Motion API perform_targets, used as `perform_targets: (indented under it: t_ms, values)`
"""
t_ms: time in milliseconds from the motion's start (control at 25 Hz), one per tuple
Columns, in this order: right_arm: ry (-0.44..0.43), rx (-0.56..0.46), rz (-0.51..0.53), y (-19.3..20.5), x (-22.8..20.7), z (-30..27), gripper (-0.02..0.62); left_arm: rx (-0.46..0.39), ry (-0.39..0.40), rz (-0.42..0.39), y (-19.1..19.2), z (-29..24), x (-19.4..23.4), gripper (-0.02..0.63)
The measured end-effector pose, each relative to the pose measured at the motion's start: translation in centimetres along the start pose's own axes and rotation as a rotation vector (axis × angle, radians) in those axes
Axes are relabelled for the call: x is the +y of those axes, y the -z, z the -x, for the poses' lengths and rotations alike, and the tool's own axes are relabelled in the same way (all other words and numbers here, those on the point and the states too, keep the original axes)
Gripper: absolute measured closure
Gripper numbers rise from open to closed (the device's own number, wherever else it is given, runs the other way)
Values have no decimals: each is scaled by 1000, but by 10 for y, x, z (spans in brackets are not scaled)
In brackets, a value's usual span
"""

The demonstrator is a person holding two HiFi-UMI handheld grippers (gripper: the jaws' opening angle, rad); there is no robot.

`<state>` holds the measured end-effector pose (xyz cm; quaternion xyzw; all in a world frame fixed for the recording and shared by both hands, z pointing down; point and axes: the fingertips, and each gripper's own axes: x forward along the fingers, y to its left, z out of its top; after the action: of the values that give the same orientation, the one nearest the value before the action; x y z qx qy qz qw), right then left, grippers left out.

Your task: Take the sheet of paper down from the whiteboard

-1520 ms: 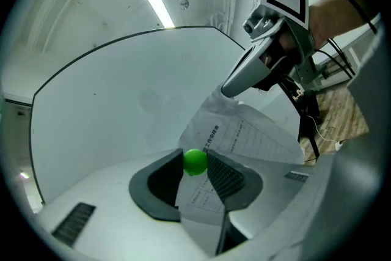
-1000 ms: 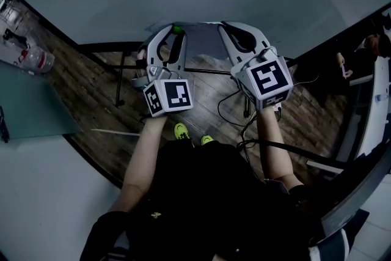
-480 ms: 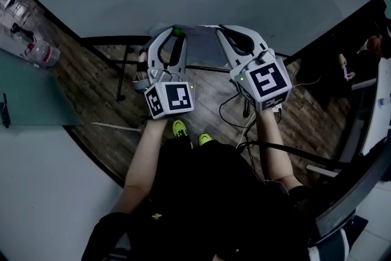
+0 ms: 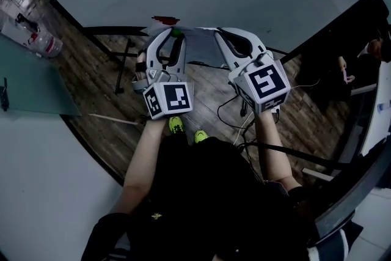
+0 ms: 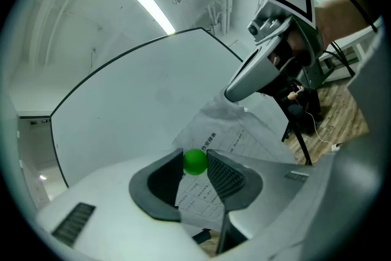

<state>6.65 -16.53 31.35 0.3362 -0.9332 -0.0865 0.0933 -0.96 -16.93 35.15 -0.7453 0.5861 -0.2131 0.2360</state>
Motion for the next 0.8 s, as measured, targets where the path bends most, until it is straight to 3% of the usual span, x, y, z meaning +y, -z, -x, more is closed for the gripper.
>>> perform_targets:
  t_ms: [800]
  values:
    - [-91, -39, -37, 21, 24, 70, 577, 45, -22, -10, -23, 50, -57, 476]
